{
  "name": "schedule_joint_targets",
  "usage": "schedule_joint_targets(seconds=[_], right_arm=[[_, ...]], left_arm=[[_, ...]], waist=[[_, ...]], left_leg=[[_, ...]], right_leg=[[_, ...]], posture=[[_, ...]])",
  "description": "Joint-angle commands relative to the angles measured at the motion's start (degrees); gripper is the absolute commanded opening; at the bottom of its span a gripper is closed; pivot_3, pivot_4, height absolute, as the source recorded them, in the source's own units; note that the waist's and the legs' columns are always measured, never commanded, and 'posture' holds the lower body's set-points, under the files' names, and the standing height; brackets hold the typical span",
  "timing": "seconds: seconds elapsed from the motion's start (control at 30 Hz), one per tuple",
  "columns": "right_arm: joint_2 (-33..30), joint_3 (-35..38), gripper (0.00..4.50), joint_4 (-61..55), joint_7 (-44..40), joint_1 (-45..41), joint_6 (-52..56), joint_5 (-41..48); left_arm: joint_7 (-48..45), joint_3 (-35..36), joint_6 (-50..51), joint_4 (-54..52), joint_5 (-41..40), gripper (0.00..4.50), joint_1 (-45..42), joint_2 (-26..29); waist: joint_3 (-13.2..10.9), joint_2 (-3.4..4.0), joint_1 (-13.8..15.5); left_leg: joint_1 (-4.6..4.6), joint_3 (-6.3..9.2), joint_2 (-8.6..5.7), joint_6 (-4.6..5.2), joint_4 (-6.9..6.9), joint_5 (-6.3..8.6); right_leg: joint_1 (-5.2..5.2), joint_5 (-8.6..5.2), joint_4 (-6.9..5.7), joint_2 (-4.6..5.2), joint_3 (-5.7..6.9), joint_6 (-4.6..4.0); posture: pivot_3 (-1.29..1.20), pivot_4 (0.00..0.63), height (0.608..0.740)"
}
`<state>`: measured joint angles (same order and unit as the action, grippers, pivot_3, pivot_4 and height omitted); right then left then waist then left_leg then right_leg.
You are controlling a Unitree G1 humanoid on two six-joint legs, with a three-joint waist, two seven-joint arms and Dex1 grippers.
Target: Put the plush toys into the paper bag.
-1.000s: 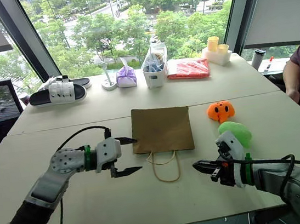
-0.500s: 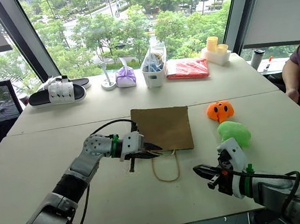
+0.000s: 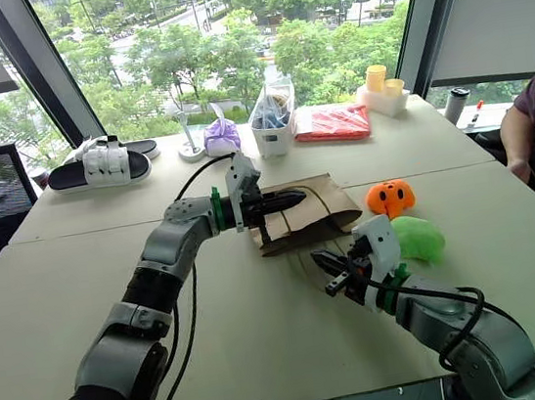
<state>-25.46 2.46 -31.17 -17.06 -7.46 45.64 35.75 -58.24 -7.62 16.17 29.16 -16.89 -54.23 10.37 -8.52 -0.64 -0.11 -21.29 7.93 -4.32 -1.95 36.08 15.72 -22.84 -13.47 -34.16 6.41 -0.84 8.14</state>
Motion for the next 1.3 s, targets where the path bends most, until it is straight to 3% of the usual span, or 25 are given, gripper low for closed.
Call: schedule_joint_targets(seconds=[0.03,0.57,0.83,1.07,1.3], right_arm=[[1.88,-3.10,0.00,5.44,0.98,-4.48,-4.34,-5.93],[11.51,-10.16,0.00,38.77,0.39,-19.12,-17.44,-22.94],[14.79,-10.73,0.00,39.51,-0.49,-17.74,-16.79,-25.21],[15.98,-9.34,0.00,39.18,-0.53,-17.22,-15.85,-25.48],[16.06,-8.93,0.00,38.41,-0.93,-16.56,-15.41,-25.72]], left_arm=[[0.74,2.00,2.78,-2.87,-2.33,0.02,-1.18,-0.98],[2.98,6.00,9.28,-12.31,-8.85,0.02,0.95,-2.05],[0.21,4.55,9.52,-17.63,-9.44,0.02,-1.35,-1.05],[0.25,5.64,16.11,-25.00,-15.94,0.02,-1.34,-2.44],[2.96,5.66,14.67,-21.92,-14.53,0.02,-1.32,-2.10]], waist=[[0.00,0.00,-0.44],[0.01,0.02,-0.88],[0.02,0.03,-0.86],[0.04,0.06,-0.96],[0.05,0.06,-0.91]], left_leg=[[-0.01,0.01,0.00,-0.01,0.00,-0.01],[-0.03,-0.02,-0.01,-0.39,-0.04,-0.23],[-0.04,-0.03,-0.01,-0.48,-0.06,-0.27],[-0.03,-0.01,-0.01,-0.47,-0.07,-0.27],[-0.02,-0.03,-0.01,-0.47,-0.05,-0.27]], right_leg=[[-0.01,0.00,-0.02,-0.01,0.00,0.00],[-0.17,0.02,-0.12,-0.01,-0.09,-0.04],[-0.21,0.03,-0.14,-0.01,-0.12,-0.04],[-0.21,0.03,-0.17,-0.01,-0.12,-0.05],[-0.20,0.03,-0.18,-0.01,-0.13,-0.05]], posture=[[0.00,0.150,0.740],[0.00,0.150,0.740],[0.00,0.150,0.740],[0.00,0.150,0.740],[0.00,0.150,0.740]])
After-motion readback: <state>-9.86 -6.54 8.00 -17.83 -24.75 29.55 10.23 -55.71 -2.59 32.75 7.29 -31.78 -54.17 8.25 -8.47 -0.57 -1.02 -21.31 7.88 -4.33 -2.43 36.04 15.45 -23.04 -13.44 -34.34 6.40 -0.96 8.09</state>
